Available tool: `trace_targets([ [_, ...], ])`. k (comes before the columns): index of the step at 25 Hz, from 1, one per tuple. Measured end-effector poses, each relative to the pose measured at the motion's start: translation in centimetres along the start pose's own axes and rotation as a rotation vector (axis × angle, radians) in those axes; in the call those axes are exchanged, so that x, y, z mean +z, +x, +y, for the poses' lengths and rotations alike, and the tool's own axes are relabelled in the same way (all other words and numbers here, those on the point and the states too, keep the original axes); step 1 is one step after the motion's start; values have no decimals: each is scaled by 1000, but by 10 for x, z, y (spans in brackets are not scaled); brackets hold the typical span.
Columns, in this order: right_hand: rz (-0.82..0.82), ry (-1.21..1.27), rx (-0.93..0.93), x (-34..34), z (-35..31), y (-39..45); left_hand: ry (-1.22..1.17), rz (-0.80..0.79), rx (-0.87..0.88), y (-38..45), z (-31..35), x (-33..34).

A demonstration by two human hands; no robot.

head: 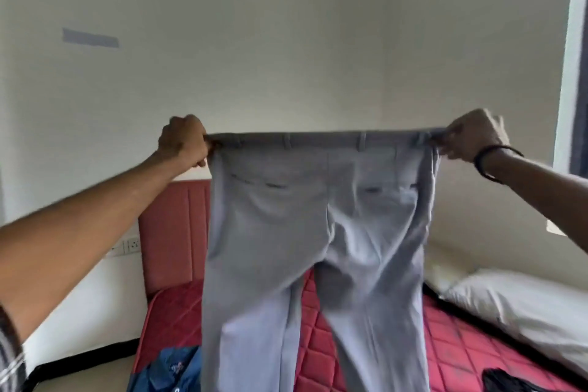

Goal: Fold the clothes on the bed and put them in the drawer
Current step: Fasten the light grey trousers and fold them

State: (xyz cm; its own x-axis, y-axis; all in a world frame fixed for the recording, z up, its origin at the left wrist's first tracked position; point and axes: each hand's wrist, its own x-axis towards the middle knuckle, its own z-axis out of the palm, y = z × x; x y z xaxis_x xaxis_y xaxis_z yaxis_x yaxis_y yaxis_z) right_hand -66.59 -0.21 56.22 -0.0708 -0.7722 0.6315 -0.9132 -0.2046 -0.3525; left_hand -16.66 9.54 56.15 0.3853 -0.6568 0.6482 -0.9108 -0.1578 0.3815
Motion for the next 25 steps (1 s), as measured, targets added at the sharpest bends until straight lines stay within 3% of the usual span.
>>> trace_targets([
  [2,187,519,66,-32,-18,14,-122,175,4,20,1,-27],
  [4,130,965,37,-65,-34,-3,-256,225,104,12,8,-61],
  [6,129,1053,15,-76,-34,-32,-486,183,129,-22,14,-79],
  [8,158,945,-40,-64,-12,-75,-633,91,16,-77,-5,-77],
  [10,96,792,9,-26,28,-132,-621,68,-79,-147,-42,-59],
  [15,-246,471,184,72,105,-360,-253,-84,-67,-388,-129,24],
  [19,-609,232,219,128,146,-546,-14,-549,-208,-551,-200,59],
  [22,-671,3,-69,142,146,-611,206,-994,-65,-599,-231,63],
  [23,-613,-53,-200,144,140,-612,210,-1066,-38,-602,-234,63],
  [25,-630,-95,-393,149,116,-603,128,-1003,-19,-597,-227,74],
])
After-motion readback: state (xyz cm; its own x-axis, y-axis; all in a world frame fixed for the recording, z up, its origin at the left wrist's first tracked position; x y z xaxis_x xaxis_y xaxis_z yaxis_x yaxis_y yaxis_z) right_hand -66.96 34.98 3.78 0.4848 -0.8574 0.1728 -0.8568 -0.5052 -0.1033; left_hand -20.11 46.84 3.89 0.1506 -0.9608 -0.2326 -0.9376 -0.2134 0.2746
